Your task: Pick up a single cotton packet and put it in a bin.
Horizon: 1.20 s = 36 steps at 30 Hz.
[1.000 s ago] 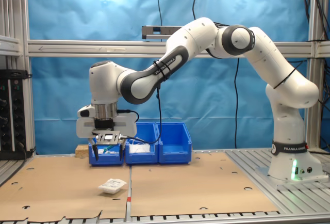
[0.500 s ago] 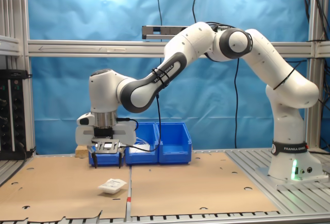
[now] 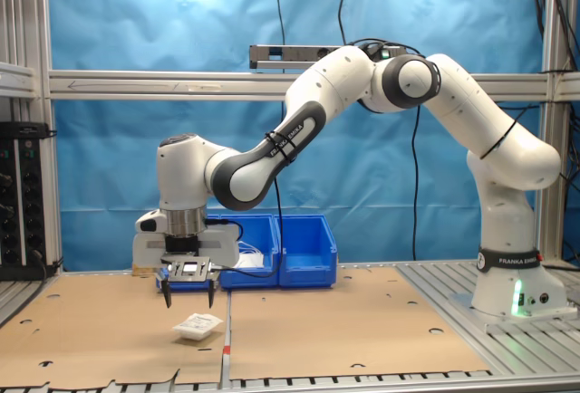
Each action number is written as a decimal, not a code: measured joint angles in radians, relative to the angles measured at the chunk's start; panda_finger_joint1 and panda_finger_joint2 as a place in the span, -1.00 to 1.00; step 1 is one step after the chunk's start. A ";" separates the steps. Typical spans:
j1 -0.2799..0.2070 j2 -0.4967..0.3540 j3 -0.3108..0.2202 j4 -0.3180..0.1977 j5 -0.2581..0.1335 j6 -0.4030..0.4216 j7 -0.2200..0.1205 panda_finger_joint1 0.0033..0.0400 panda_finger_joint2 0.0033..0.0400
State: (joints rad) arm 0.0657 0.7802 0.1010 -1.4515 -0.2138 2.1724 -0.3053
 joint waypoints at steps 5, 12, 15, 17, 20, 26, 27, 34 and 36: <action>0.000 0.008 -0.003 0.000 0.000 0.020 0.000 1.00 1.00; -0.003 0.018 -0.008 0.000 0.000 0.041 0.000 1.00 1.00; -0.005 0.022 -0.010 0.000 0.000 0.046 0.000 1.00 1.00; -0.006 0.024 -0.012 0.000 0.000 0.049 0.000 1.00 1.00; -0.011 0.026 -0.014 0.000 0.000 0.056 0.000 1.00 1.00; -0.023 0.027 -0.016 0.000 0.000 0.063 0.000 1.00 1.00; -0.026 0.027 -0.016 0.000 0.000 0.064 0.000 1.00 1.00; -0.039 0.027 -0.020 -0.013 0.000 0.087 0.000 1.00 1.00; -0.043 0.025 -0.020 -0.023 0.000 0.100 0.000 1.00 1.00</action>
State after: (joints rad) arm 0.0228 0.8056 0.0805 -1.4748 -0.2139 2.2720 -0.3053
